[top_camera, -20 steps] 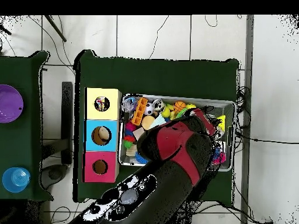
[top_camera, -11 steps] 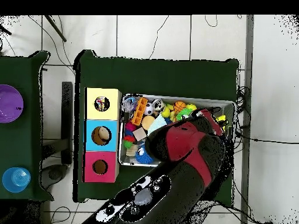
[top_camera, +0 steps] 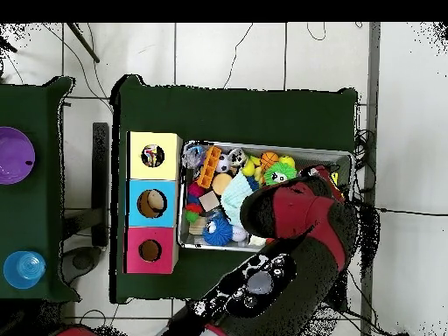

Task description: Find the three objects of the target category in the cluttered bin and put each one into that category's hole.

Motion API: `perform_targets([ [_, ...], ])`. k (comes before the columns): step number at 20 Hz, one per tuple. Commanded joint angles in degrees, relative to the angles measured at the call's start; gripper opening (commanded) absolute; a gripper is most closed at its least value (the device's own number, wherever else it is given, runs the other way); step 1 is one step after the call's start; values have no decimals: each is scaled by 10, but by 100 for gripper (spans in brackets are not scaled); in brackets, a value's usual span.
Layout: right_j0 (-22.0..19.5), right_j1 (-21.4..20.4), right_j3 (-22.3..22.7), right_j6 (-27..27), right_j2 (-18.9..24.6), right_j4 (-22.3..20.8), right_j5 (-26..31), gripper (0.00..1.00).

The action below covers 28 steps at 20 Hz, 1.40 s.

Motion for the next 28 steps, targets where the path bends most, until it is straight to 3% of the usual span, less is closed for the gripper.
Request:
perform_targets([
  [1, -29, 32, -28, 7, 141, 3, -38, 100],
  [17, -119, 19, -34, -69, 309, -60, -31, 100],
  [22, -115, 27, -38, -62, 305, -75, -3, 100],
  [28, -87, 39, -42, -37, 252, -88, 24, 100],
])
